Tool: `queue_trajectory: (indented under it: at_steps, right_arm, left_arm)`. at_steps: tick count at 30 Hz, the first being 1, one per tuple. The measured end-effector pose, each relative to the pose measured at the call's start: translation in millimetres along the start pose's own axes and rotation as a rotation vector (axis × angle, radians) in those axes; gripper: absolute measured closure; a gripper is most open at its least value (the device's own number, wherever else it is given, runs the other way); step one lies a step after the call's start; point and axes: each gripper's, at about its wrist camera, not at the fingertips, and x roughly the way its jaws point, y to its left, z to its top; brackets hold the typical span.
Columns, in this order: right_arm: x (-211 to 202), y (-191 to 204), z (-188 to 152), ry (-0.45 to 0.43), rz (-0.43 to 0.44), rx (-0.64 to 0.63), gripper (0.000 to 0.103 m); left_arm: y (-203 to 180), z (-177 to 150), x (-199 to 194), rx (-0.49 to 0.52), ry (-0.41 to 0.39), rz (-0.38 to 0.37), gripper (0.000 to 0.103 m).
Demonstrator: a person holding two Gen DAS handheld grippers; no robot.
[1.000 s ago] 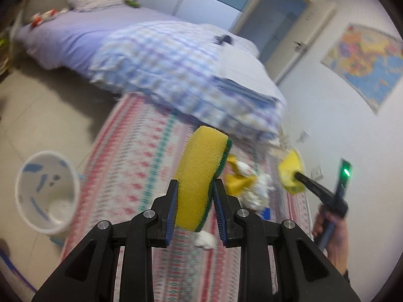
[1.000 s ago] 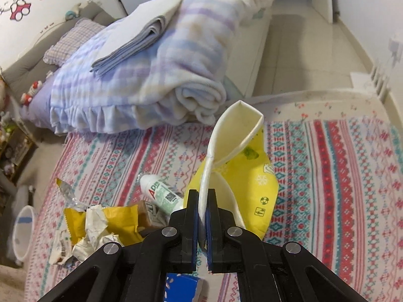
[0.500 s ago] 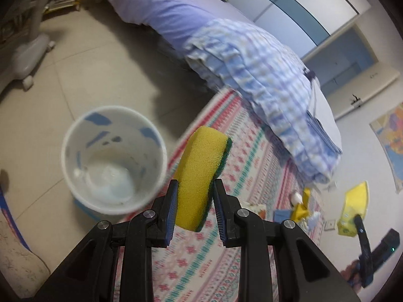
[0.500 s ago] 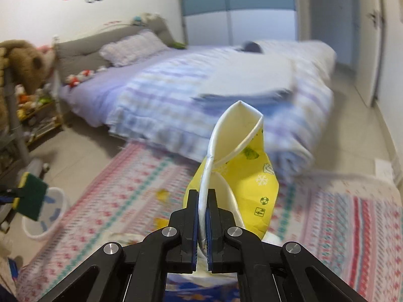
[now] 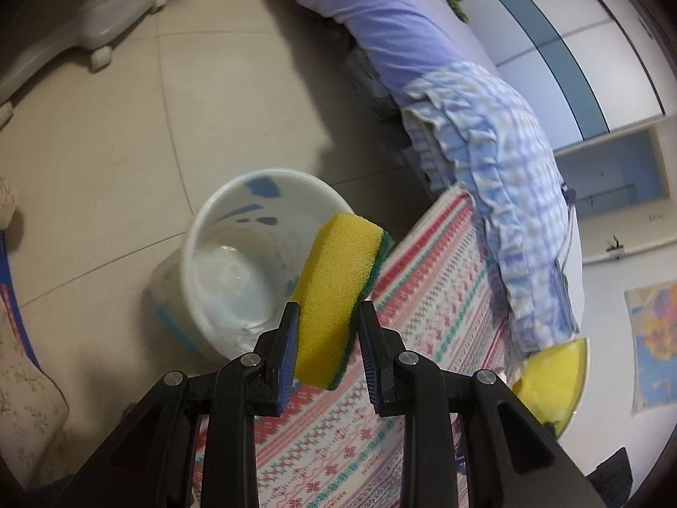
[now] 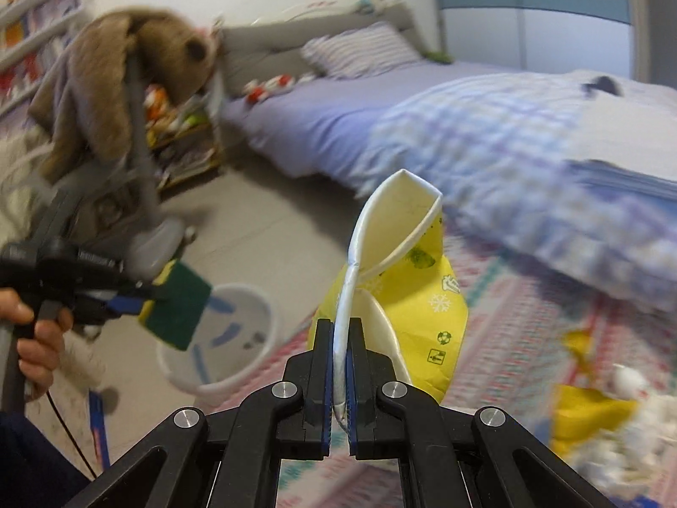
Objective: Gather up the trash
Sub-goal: 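Carry sponge and scoop to the white wastebasket and open both tools over it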
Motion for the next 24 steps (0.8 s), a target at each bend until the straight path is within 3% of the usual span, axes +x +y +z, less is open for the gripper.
queue_trajectory:
  at_steps: [9,18,20,22,24]
  right_arm:
    - [91.8,70.5,8.7,0.078,0.133,-0.001,0.1]
    - [156.5,99.3,14.7,0.167,0.153,-0.012,0.1]
    - [169.3,103.6,13.4,0.185,0.159,-0.016,0.1]
    - [181.2,107.0,10.6,0.202,0.156,-0.017,0.1]
    - [193.8,108.8,7.4,0.222,0.151,-0.015,0.1]
  left_arm:
    - [21.8,16.8,12.6,-0.079,0.019,0.03,0.069]
    - [33.7,24.7,18.0,-0.131,0.045,0.051,0.065]
    - [34.6,25.5,19.7,-0.138,0.057,0.053,0.056]
    - [35.2,25.8,20.7,-0.15,0.063,0.061,0.039]
    - [36.4,26.4,17.9,-0.157,0.056,0.049,0.039]
